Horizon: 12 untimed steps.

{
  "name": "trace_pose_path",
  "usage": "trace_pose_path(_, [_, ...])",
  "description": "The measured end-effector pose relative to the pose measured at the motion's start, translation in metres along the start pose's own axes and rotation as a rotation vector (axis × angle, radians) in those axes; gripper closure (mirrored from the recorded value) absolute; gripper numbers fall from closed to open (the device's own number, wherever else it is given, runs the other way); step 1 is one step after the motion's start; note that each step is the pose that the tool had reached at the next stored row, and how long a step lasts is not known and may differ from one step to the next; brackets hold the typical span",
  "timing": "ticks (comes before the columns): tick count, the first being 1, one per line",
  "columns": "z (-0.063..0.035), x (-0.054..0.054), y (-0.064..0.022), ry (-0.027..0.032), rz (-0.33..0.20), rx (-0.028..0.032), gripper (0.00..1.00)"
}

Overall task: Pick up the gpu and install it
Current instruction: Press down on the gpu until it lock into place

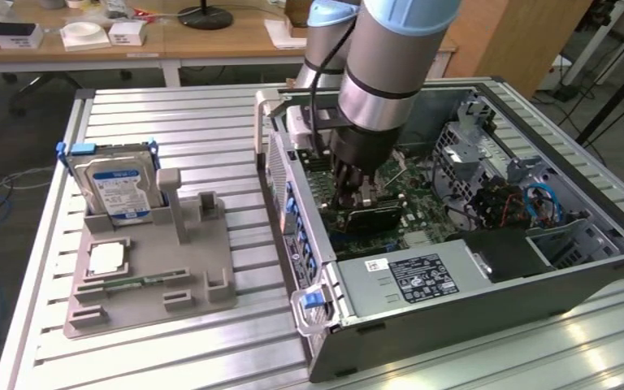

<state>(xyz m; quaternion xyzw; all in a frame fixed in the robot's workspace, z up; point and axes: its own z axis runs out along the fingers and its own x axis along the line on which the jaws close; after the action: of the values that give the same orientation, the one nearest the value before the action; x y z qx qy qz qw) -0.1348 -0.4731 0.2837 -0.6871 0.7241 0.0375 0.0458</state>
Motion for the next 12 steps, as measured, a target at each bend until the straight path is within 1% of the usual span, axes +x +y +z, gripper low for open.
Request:
trace_pose_path(2, [-0.0073, -0.001, 0.0036, -0.0001, 0.0, 0.0001, 0.89])
trace_pose_path(4, [-0.0115, -0.001, 0.0069, -0.0002, 0.0, 0.0, 0.89])
trace_pose_path(9, [-0.0163, -0.002, 0.0156, -0.0003, 0.0, 0.0, 0.89])
trace_pose_path(12, [-0.0173, -0.001, 0.0248, -0.0002, 0.0, 0.0, 0.89])
